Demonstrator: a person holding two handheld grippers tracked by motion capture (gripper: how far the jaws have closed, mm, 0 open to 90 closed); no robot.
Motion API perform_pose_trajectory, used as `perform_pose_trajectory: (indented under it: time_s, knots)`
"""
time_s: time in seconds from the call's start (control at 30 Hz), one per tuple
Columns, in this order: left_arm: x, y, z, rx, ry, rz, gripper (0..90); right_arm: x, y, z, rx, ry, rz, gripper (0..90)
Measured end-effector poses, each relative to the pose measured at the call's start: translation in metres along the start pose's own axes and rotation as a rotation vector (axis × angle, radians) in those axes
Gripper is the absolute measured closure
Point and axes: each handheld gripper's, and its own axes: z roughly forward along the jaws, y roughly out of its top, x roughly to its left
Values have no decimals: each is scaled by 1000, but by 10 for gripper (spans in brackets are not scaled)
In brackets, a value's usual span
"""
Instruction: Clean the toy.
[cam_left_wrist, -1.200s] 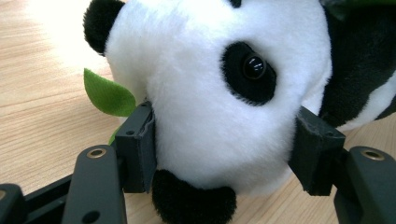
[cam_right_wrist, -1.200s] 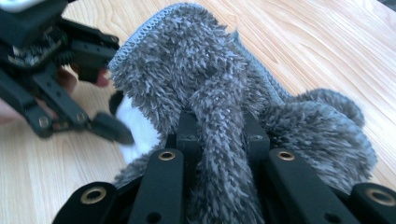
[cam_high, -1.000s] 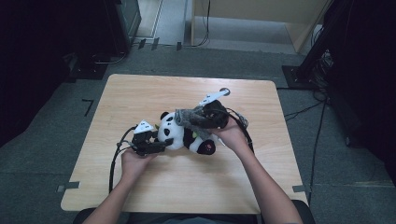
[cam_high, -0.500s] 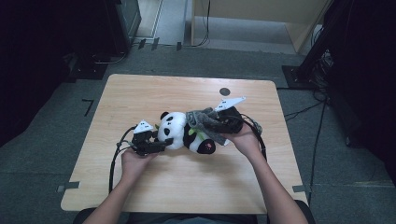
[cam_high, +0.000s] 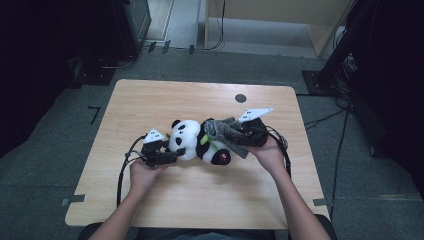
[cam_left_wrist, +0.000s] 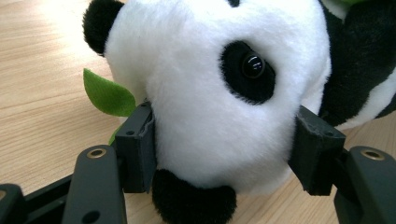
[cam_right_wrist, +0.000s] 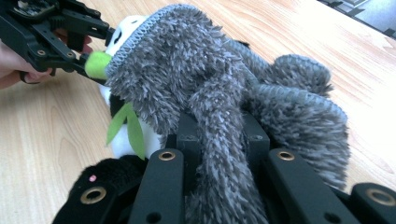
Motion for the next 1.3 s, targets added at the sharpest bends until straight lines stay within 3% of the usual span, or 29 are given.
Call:
perform_pose_trajectory:
  time_s: [0.2, 0.57, 1.0, 1.13, 1.23, 1.3]
  knots:
    - [1, 0, 0, 0, -2, -7, 345, 0, -17, 9, -51, -12, -44, 762]
    - [1, 0, 0, 0, -4, -7, 345, -12, -49, 11, -69, 26, 95, 767]
    - [2, 6, 0, 23, -5, 5, 343, -27, -73, 12, 14, -17, 155, 767]
    - [4, 8, 1, 29, -18, -13, 344, -34, -79, 7, 40, -39, 192, 767]
    - [4, 8, 1, 29, -18, -16, 343, -35, -79, -4, 9, -41, 212, 768]
    - [4, 8, 1, 27, -19, -20, 343, -32, -76, -12, -18, -50, 198, 769]
